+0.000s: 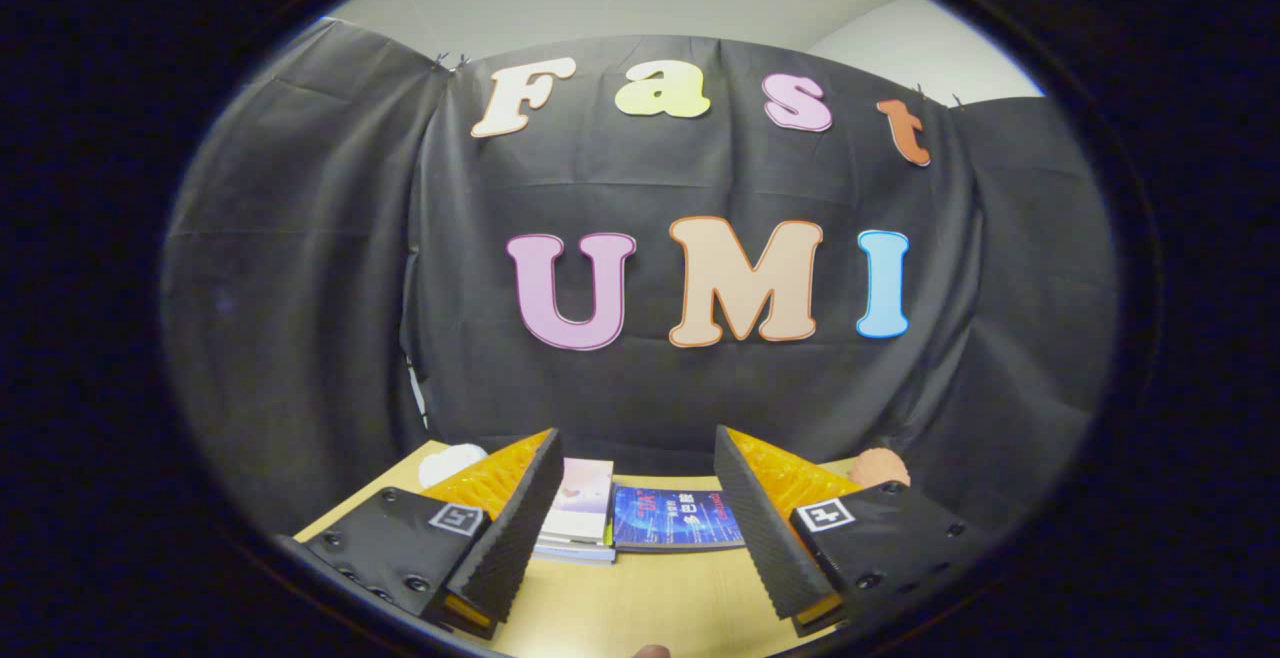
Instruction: Open the storage box then place both shoes into the box .Put the left shoe in first, then the right shoe, with the right side of both shoes facing outward in a uniform manner.
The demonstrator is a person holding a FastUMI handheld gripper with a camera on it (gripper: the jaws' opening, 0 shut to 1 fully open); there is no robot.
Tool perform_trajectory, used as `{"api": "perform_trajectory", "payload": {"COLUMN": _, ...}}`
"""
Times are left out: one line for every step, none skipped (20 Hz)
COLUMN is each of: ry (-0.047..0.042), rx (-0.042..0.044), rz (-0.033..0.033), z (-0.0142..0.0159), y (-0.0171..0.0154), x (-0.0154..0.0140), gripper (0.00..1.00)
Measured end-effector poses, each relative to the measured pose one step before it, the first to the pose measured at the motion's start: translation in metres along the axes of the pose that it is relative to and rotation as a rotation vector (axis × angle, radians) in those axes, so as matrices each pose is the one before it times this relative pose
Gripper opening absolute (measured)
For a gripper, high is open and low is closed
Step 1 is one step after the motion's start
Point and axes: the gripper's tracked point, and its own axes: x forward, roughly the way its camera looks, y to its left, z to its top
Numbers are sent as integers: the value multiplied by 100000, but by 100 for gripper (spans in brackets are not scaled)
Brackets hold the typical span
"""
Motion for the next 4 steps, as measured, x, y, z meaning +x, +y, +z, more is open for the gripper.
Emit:
{"api": "perform_trajectory", "payload": {"ry": -1336, "rx": -1521, "rz": -766, "z": 150, "y": -693, "x": -198, "gripper": 96}}
{"api": "perform_trajectory", "payload": {"ry": -1305, "rx": -1286, "rz": -1205, "z": 195, "y": -710, "x": -247, "gripper": 96}}
{"api": "perform_trajectory", "payload": {"ry": -1763, "rx": -1086, "rz": -967, "z": 153, "y": -717, "x": -134, "gripper": 96}}
{"api": "perform_trajectory", "payload": {"ry": -1976, "rx": -803, "rz": -361, "z": 219, "y": -496, "x": -118, "gripper": 96}}
